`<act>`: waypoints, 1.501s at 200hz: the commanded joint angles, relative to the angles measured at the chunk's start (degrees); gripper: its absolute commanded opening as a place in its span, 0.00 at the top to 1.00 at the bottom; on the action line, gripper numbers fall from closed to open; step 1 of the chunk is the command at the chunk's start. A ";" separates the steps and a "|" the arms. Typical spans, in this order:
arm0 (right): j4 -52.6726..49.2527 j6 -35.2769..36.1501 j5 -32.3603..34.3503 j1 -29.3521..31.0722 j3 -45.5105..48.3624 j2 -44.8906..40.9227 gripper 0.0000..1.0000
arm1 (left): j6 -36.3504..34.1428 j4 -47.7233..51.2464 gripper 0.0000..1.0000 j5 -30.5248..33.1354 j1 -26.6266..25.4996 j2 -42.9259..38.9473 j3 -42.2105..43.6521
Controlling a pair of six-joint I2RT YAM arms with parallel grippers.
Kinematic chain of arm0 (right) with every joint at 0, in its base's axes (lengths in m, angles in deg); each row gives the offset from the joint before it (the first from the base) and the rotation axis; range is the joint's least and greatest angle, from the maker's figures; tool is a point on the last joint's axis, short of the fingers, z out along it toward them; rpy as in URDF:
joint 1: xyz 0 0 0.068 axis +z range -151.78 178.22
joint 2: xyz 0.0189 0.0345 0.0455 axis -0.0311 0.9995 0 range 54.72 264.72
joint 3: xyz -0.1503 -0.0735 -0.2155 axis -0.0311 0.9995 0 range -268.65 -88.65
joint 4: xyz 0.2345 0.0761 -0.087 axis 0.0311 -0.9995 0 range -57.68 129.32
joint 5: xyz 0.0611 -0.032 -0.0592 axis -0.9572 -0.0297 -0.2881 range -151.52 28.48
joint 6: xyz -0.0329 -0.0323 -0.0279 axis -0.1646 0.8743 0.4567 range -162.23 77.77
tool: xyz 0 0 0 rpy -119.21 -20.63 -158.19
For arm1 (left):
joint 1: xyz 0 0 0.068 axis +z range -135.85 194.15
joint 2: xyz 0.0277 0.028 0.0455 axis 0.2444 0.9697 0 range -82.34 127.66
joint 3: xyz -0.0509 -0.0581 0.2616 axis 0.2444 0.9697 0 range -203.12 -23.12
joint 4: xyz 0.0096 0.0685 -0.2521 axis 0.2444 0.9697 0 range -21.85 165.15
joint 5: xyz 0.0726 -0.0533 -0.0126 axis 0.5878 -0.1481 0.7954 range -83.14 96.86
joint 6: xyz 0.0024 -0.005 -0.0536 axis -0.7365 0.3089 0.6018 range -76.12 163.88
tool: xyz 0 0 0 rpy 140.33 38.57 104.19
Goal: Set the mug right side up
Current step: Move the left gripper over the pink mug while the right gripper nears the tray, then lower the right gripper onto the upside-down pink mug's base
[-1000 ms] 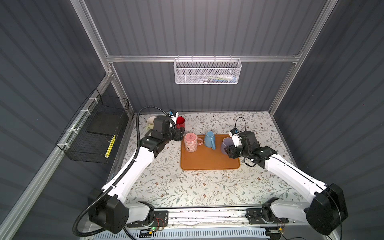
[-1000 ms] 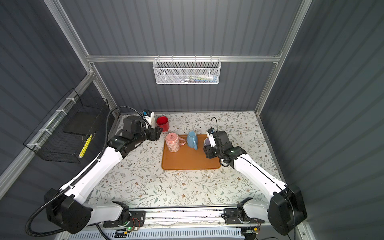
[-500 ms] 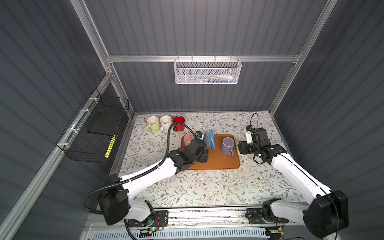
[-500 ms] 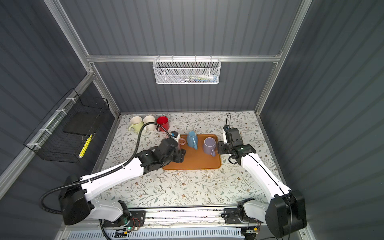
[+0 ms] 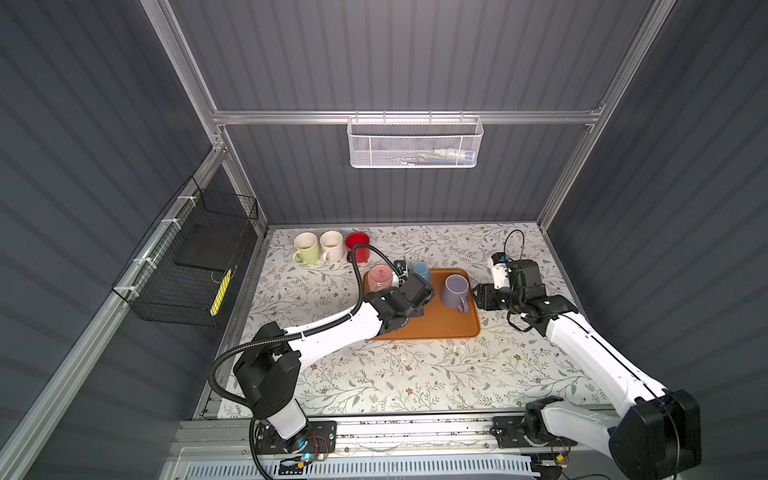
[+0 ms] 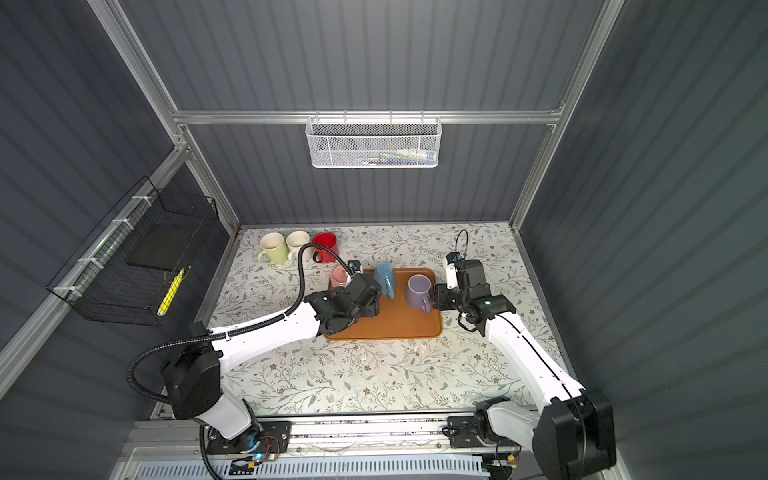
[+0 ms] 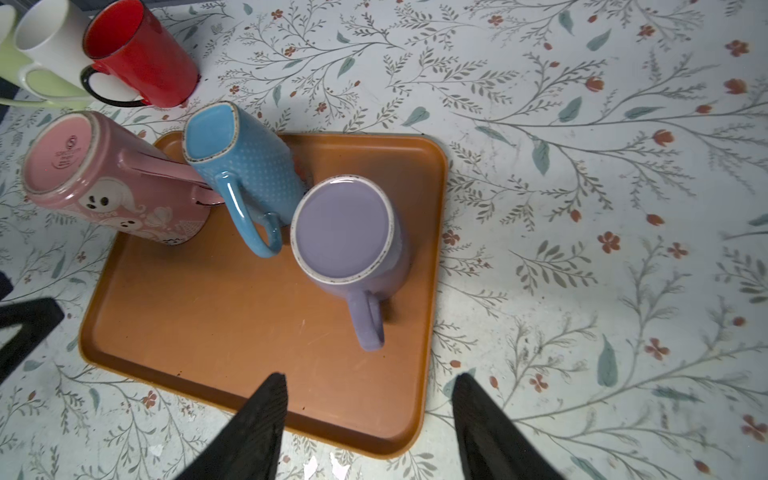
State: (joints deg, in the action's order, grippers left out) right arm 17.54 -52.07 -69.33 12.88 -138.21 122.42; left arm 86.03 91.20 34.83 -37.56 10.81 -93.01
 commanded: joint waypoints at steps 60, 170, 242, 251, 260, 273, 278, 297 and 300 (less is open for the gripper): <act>0.20 5.46 -8.29 5.36 -7.57 2.69 0.35 | 1.74 -1.90 0.27 -6.46 10.91 -6.66 6.13; 8.47 3.97 -20.69 19.32 -34.25 35.78 0.30 | 5.47 -9.10 0.27 -19.55 27.26 -15.26 18.80; 9.39 1.40 -21.87 19.31 -46.39 49.91 0.28 | 3.00 -7.39 0.31 -23.84 27.27 -15.26 17.74; 8.90 1.45 -22.32 19.27 -47.53 51.11 0.27 | 2.45 -6.74 0.31 -23.75 27.27 -15.59 17.50; 8.81 1.45 -22.66 19.19 -48.13 51.86 0.27 | 2.16 -6.45 0.31 -23.67 27.27 -15.99 17.55; 9.04 1.37 -22.30 19.19 -48.00 52.34 0.27 | 2.22 -6.29 0.31 -23.42 27.27 -16.59 18.06; 9.06 1.34 -21.85 19.23 -47.71 52.36 0.27 | 2.29 -6.26 0.31 -23.33 27.27 -16.78 18.34; 9.15 1.09 -21.28 18.94 -46.30 51.79 0.27 | 2.33 -6.19 0.31 -22.83 27.31 -17.56 19.13; 9.25 0.91 -21.28 18.94 -45.94 51.59 0.27 | 2.32 -6.17 0.31 -22.79 27.27 -17.58 19.24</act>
State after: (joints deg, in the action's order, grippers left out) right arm 26.42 -50.37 -90.53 32.20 -185.10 174.35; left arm 89.55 83.57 11.70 -10.24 -4.80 -74.21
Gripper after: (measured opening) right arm 0.731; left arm 0.692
